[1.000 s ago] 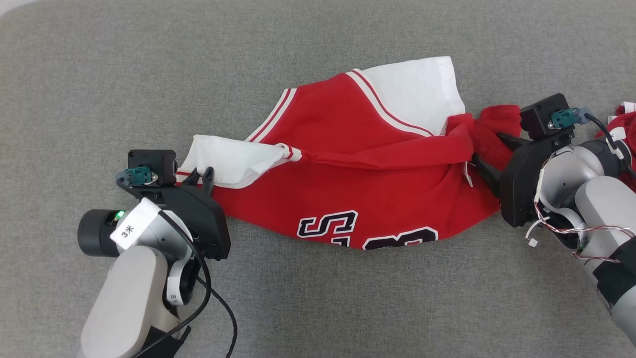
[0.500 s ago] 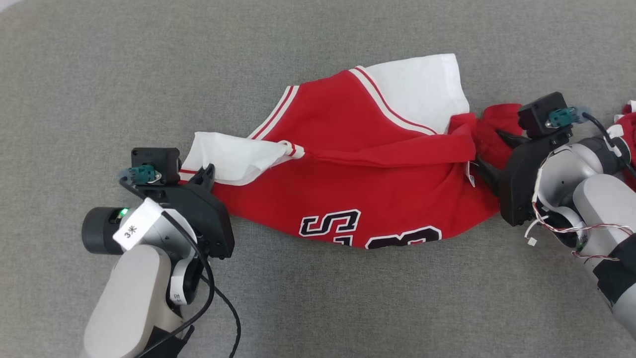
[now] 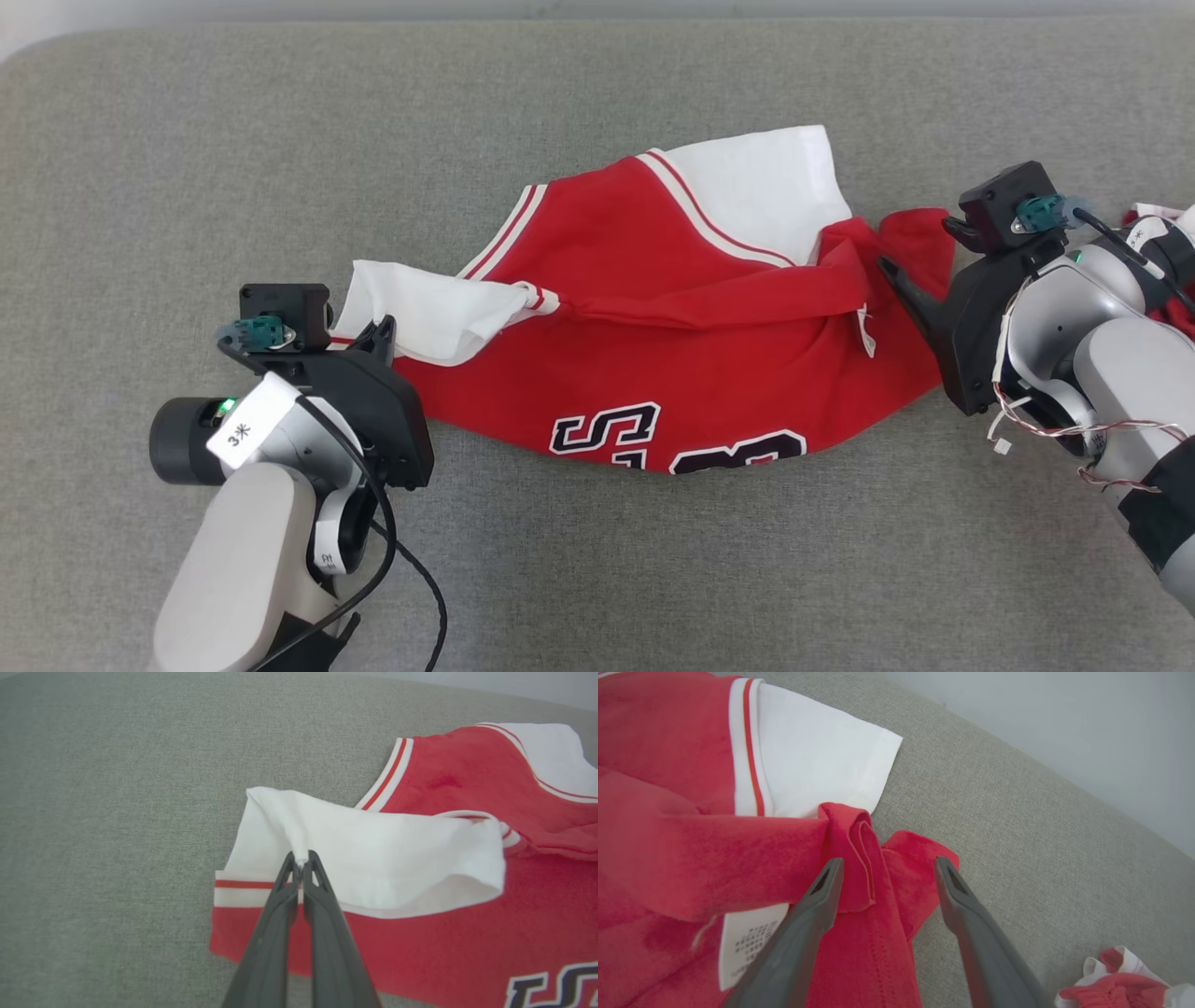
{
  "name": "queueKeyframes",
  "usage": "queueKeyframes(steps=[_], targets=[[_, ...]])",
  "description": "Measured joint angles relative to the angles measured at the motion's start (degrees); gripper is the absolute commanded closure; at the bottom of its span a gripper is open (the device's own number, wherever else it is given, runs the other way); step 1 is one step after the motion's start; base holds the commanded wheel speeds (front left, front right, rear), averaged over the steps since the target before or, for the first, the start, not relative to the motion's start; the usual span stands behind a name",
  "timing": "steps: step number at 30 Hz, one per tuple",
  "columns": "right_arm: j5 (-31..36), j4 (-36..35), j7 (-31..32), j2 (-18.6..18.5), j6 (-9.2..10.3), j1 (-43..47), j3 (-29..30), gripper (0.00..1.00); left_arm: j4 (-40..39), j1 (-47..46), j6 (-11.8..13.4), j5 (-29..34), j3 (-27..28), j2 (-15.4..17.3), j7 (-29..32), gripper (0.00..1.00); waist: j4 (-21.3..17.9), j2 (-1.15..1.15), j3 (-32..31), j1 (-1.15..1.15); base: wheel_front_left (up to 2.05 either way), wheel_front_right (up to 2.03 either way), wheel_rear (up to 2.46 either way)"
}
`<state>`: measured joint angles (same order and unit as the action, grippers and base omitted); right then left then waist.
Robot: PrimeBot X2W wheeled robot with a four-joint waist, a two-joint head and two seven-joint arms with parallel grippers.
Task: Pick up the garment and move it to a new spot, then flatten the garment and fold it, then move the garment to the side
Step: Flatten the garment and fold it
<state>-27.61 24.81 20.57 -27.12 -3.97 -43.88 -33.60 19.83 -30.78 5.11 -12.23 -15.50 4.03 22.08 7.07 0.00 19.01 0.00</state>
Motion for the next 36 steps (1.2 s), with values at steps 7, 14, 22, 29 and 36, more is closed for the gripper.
queueKeyframes(steps=[7,14,22,29,36], targets=[[0.1,-2.9,-0.4,0.0,0.45,1.6,-0.2,0.0,-0.1,0.1,0.0,0.0,-0.2,0.0,0.0,1.0,-0.7,0.0,-1.0,0.0,0.0,0.0,0.0],[-0.8,-2.9,-0.4,1.5,0.47,3.2,-0.4,0.0,-0.4,0.4,0.0,-0.3,-0.4,-0.1,0.1,1.0,-0.5,0.0,-0.9,0.0,0.0,0.0,0.0],[-1.6,-0.4,0.1,1.9,1.48,3.4,0.2,0.27,-0.5,0.6,0.0,-0.3,-0.6,-0.2,0.1,1.0,0.2,0.0,-0.3,0.0,0.0,0.0,0.0],[-1.6,0.1,0.1,1.8,1.71,3.4,0.3,0.89,-0.5,0.6,0.0,-0.4,-0.6,-0.2,0.1,1.0,0.4,0.0,-0.2,0.0,0.0,0.0,0.0],[-1.6,0.7,-0.2,1.8,1.96,3.4,0.5,1.0,-0.5,0.6,0.0,-0.4,-0.5,-0.1,0.1,1.0,0.2,0.0,-0.3,0.0,0.0,0.0,0.0]])
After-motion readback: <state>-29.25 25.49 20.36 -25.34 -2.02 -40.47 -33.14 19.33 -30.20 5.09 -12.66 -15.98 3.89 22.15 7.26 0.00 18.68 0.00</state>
